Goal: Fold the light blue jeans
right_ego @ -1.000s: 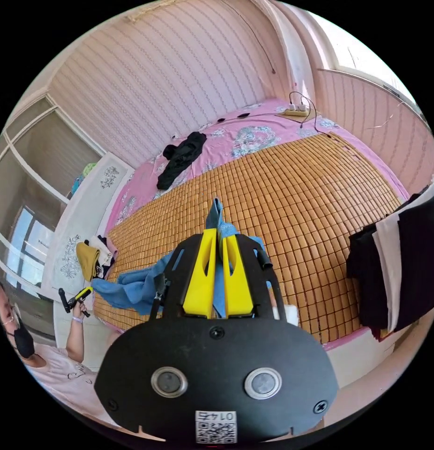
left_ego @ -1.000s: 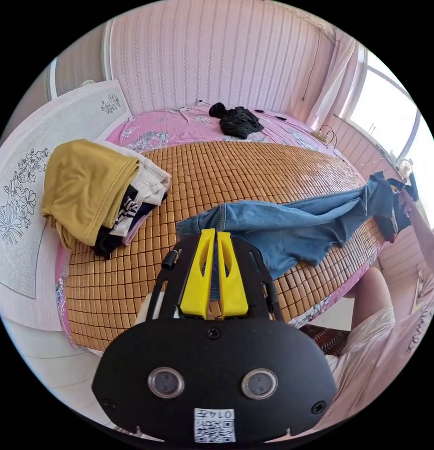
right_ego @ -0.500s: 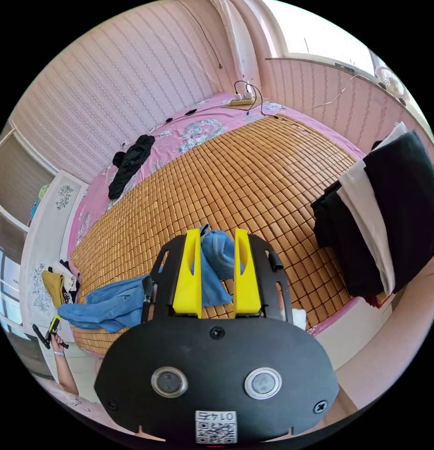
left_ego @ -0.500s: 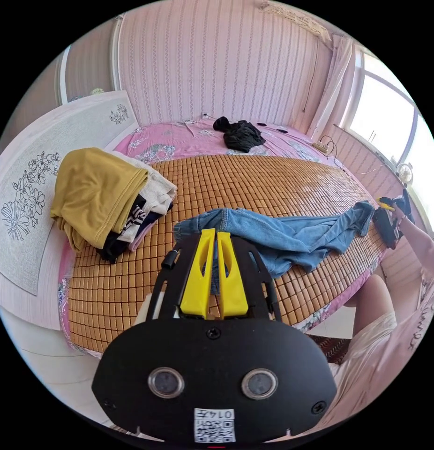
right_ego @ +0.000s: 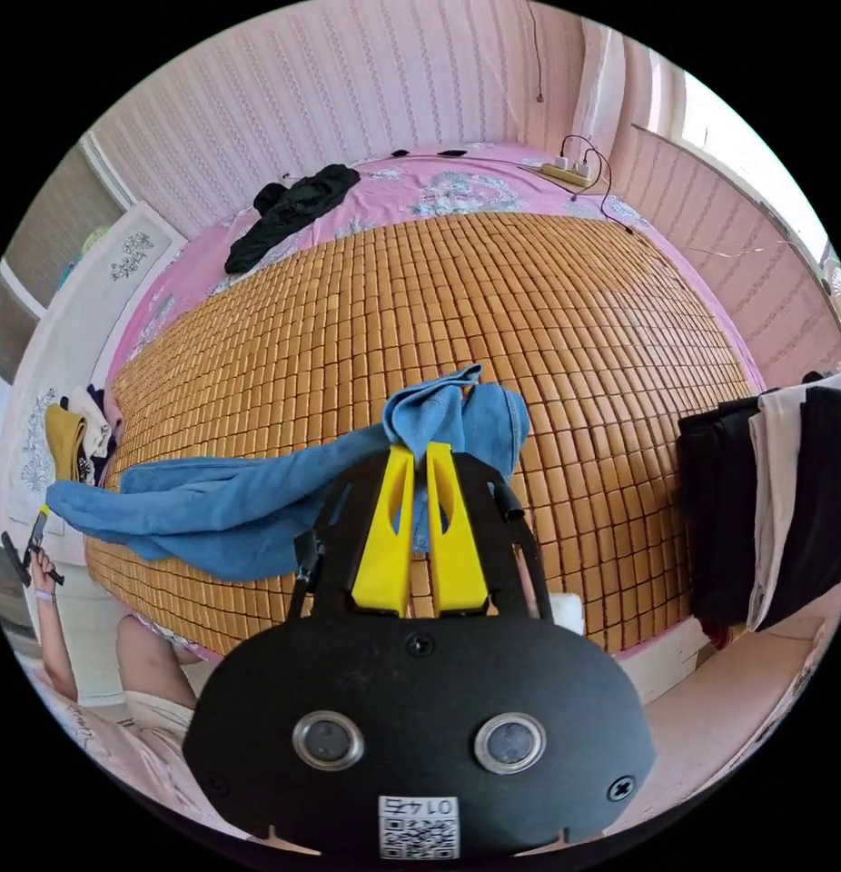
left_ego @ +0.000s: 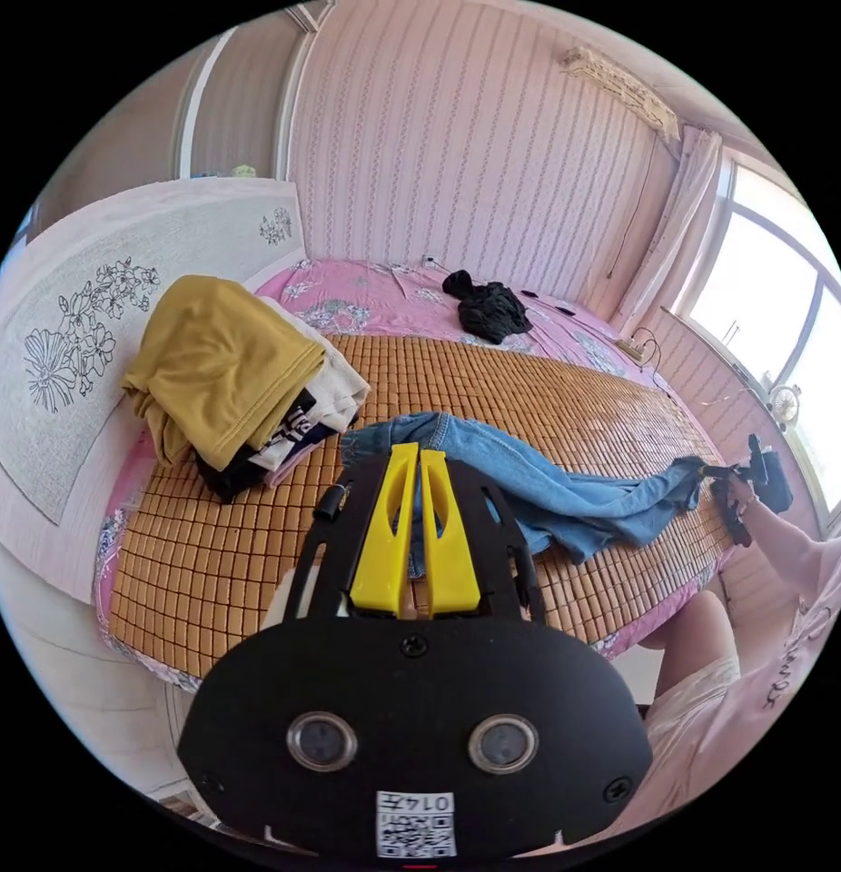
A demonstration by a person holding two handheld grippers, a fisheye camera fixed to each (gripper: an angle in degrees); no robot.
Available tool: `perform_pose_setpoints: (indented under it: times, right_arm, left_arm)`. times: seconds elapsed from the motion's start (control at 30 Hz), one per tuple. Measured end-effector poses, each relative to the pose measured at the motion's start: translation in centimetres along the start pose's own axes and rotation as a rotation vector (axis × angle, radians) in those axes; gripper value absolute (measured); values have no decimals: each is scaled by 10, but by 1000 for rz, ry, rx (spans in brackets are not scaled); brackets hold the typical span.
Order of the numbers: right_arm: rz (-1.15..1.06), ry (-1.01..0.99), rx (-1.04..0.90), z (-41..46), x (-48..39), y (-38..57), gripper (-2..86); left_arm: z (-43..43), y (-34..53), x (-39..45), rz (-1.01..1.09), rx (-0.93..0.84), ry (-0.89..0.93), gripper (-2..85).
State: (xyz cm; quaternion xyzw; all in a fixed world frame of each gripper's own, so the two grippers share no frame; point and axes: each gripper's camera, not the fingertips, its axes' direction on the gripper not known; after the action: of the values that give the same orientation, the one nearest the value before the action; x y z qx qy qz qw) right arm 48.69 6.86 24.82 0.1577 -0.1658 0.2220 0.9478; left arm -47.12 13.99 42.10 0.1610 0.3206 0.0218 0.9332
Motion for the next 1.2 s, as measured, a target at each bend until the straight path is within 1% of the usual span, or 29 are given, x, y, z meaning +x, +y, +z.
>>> perform_pose_setpoints:
  times: [0.03,0.1,0.13,0.17,0.23,0.27,0.3,0.33,0.37,0.4,0.43,0.5,0.57,0.63,0.7,0.8,0.87,0.93,0.97,1.03,1.1,1.13,1.2]
  right_arm:
    - [-15,-9,39,-16,1,6,4]
    - [-88,17,216,-76,5,44,1]
    - [-103,0,228,-86,7,55,1]
    - [-116,-17,219,-98,11,77,1]
    - [-153,33,189,-103,11,116,4]
    - [-174,77,144,-98,11,143,9]
    - [-145,106,81,-87,16,167,18]
    - [-110,120,41,-80,20,177,23]
    - [-36,135,-40,-67,31,194,30]
    - [31,147,-81,-60,42,207,33]
    - [65,151,-85,-58,46,211,32]
    - [145,110,-53,-62,58,210,34]
    - [160,49,-7,-66,58,192,51]
    - [151,-13,5,-59,52,166,76]
    - [142,-90,-20,-34,37,128,108]
    - [102,-147,-62,8,12,91,122]
    - [112,-159,-116,33,2,75,115]
    - [128,-214,-196,45,-3,61,57]
    - [114,-244,-204,38,-6,53,27]
    - [33,-261,-156,5,-11,44,19]
    - [-48,-264,-120,-62,-3,28,15]
    - [-61,-266,-113,-81,2,24,14]
    - [-14,-216,-41,-155,27,10,14]
  left_arm:
    - [-10,0,-7,-20,43,-9,-10]
    - [-28,6,-17,-41,89,-52,-10]
    - [-39,14,-25,-54,104,-63,-10]
    - [-44,19,-29,-57,107,-63,-10]
    - [-58,50,-44,-63,70,-102,-10]
    - [-58,60,-49,-77,47,-105,-10]
    - [-55,83,-63,-140,-22,-96,-10]
    - [-50,107,-80,-246,-89,-100,-10]
    - [-48,119,-89,-307,-111,-116,-10]
    - [-47,142,-104,-396,-148,-136,-10]
    - [-47,157,-117,-470,-175,-149,-10]
    - [-51,165,-128,-532,-189,-171,-10]
    - [-51,155,-128,-490,-188,-171,-10]
    - [-35,126,-122,-389,-227,-169,-10]
    - [-14,102,-117,-330,-253,-152,-10]
    - [31,63,-105,-270,-265,-60,-10]
    - [63,43,-94,-233,-296,-39,-10]
    - [104,23,-80,-199,-341,-35,-10]
    - [113,19,-77,-195,-354,-27,-10]
    - [145,7,-67,-149,-439,-26,-10]
    - [161,1,-61,-90,-498,-104,-9]
    - [168,-1,-60,-55,-519,-132,-9]
    - [171,-6,-61,-52,-511,-106,-9]
